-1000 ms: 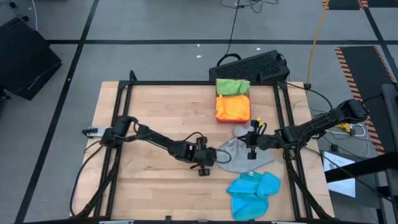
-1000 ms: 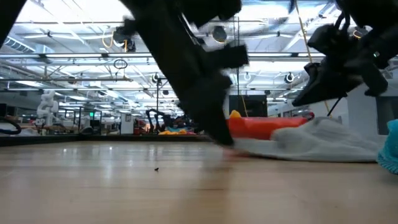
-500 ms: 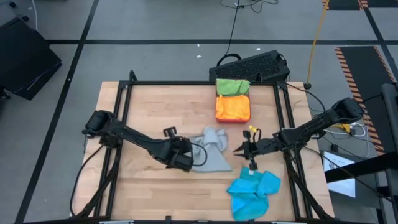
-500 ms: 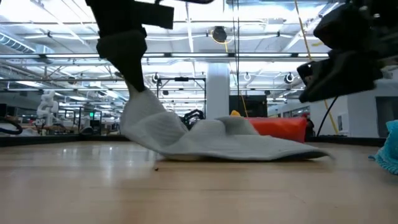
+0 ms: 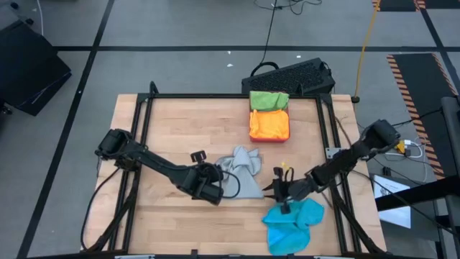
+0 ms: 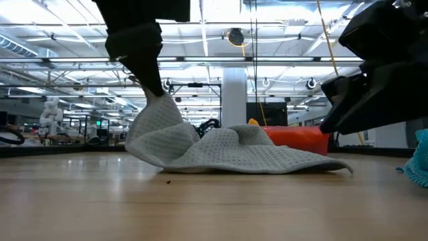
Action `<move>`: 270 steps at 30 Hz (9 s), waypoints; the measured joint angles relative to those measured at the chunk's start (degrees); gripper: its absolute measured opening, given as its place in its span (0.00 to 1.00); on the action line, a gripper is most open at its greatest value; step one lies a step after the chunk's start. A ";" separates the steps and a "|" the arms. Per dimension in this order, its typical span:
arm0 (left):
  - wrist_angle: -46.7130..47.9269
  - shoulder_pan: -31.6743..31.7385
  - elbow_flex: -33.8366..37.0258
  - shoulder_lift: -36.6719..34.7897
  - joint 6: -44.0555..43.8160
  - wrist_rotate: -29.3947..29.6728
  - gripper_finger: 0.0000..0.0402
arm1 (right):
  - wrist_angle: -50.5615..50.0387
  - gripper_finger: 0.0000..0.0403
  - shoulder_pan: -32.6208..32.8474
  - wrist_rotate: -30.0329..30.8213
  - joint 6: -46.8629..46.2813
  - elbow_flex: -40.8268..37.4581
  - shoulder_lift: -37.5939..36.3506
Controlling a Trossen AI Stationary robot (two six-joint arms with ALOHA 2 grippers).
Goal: Fold microfiber towels
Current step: Fold the gray microfiber cloth
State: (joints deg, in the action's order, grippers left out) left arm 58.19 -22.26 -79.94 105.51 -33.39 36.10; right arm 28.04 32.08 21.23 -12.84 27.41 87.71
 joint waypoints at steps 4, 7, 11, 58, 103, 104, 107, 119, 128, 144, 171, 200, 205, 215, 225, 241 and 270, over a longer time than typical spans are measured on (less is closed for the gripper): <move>-0.42 0.11 0.00 0.00 -0.09 -0.02 0.06 | -3.25 0.37 0.32 2.50 0.04 4.75 4.92; -1.39 0.11 0.00 0.00 0.02 -0.02 0.09 | -7.02 0.43 0.26 4.64 0.00 6.48 7.28; -1.68 0.09 0.00 0.00 -0.48 -0.02 0.10 | -7.42 0.45 0.19 4.22 0.03 6.78 9.52; -51.18 8.18 15.21 3.08 16.55 -22.70 0.48 | -36.84 0.01 -5.43 4.43 19.36 6.65 -23.90; -38.17 -10.49 21.47 -0.37 37.79 -10.06 0.38 | -46.34 0.01 -5.82 2.63 10.91 6.65 -25.67; -38.54 -10.49 21.88 -0.35 37.77 -10.18 0.37 | -46.32 0.01 -5.82 2.63 10.91 6.65 -25.67; -39.43 -10.49 21.94 -0.37 37.29 -10.92 0.34 | -46.33 0.01 -5.83 2.63 10.91 6.65 -25.67; -40.21 -14.17 21.20 -0.87 25.71 -7.39 0.49 | -46.33 0.01 -5.84 2.63 10.03 6.65 -25.67; -38.71 -15.55 21.54 2.42 24.11 -3.22 0.56 | -46.29 0.01 -5.86 2.65 10.05 6.65 -25.65; -36.63 -13.24 21.81 3.30 25.81 0.00 0.11 | -46.11 0.01 -6.13 2.72 9.97 6.65 -25.67; -48.90 -13.84 21.54 5.82 28.72 -1.26 0.29 | -40.72 0.01 -9.60 2.52 9.99 6.65 -25.69; -54.97 -18.27 21.55 7.02 36.46 1.28 0.37 | -40.24 0.01 -9.60 2.48 10.05 6.67 -25.69; -55.10 -17.55 21.55 7.02 38.76 0.36 0.35 | -39.79 0.01 -9.60 2.48 10.05 6.67 -25.69; -55.34 -15.34 21.55 7.02 40.57 -3.74 0.13 | -39.83 0.01 -9.60 2.48 9.59 6.67 -25.69; -57.10 -15.26 21.59 4.51 37.36 -1.19 0.02 | -38.01 0.01 -9.60 2.50 10.61 7.01 -25.75; -56.08 -21.46 21.55 -28.60 30.97 24.65 0.01 | -35.45 0.01 -9.51 9.19 30.44 23.95 -29.75; -82.66 -39.50 8.68 -21.24 46.42 33.61 0.01 | -29.37 0.01 3.00 4.10 19.89 30.39 -27.10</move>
State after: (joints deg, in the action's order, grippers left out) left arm -24.46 -61.76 -71.26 84.27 13.04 69.71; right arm -1.33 35.08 25.32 7.05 57.80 60.61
